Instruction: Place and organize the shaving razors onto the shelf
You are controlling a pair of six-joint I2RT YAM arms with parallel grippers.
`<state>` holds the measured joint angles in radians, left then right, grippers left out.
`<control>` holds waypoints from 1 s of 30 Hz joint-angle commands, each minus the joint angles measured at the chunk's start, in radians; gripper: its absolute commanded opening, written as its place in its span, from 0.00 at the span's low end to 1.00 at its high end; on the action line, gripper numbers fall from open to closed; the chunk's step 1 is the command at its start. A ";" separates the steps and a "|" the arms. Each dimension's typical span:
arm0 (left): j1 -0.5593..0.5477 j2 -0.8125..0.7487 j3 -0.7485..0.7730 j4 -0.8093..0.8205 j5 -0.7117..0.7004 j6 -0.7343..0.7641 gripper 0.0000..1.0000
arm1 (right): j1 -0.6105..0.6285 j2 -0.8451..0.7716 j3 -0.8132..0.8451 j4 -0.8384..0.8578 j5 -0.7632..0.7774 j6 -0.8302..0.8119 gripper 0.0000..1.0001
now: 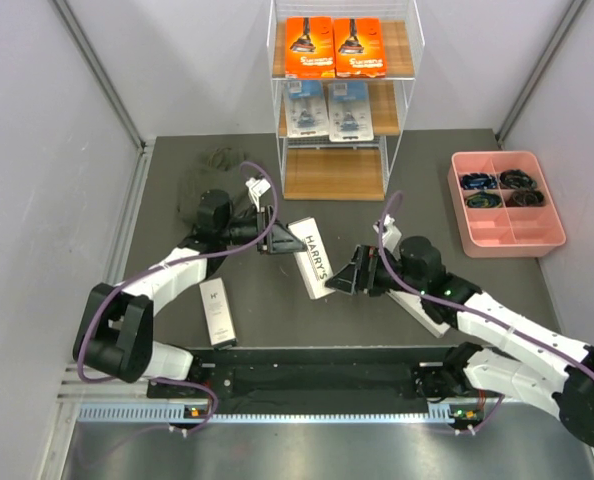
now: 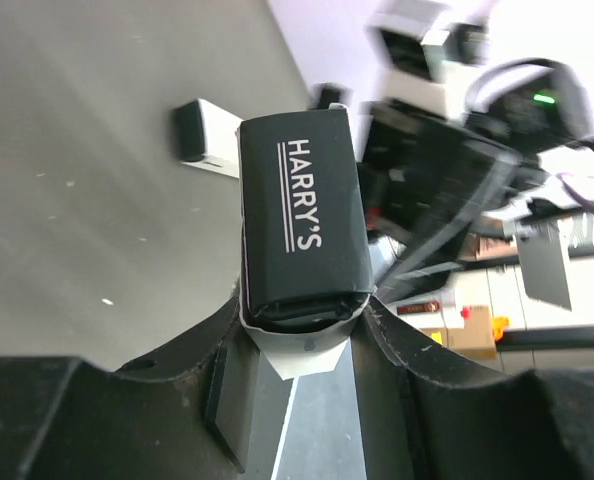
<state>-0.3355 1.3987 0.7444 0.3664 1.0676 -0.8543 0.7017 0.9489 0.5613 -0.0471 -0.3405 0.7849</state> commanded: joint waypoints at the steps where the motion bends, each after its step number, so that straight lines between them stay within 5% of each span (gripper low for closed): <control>1: 0.001 -0.066 0.026 0.097 0.088 -0.005 0.43 | -0.022 -0.013 -0.078 0.320 -0.112 0.122 0.91; 16: -0.007 -0.109 0.009 0.157 0.046 -0.077 0.42 | -0.021 -0.042 -0.296 0.746 -0.123 0.327 0.69; 24: -0.048 -0.092 0.019 0.170 0.026 -0.083 0.42 | -0.010 -0.018 -0.281 0.777 -0.153 0.336 0.64; 30: -0.054 -0.092 0.016 0.174 -0.014 -0.080 0.42 | -0.007 -0.005 -0.288 0.809 -0.157 0.355 0.40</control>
<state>-0.3862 1.3186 0.7441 0.4675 1.0832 -0.9417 0.6910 0.9417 0.2630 0.6571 -0.4808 1.1236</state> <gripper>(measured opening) 0.426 0.464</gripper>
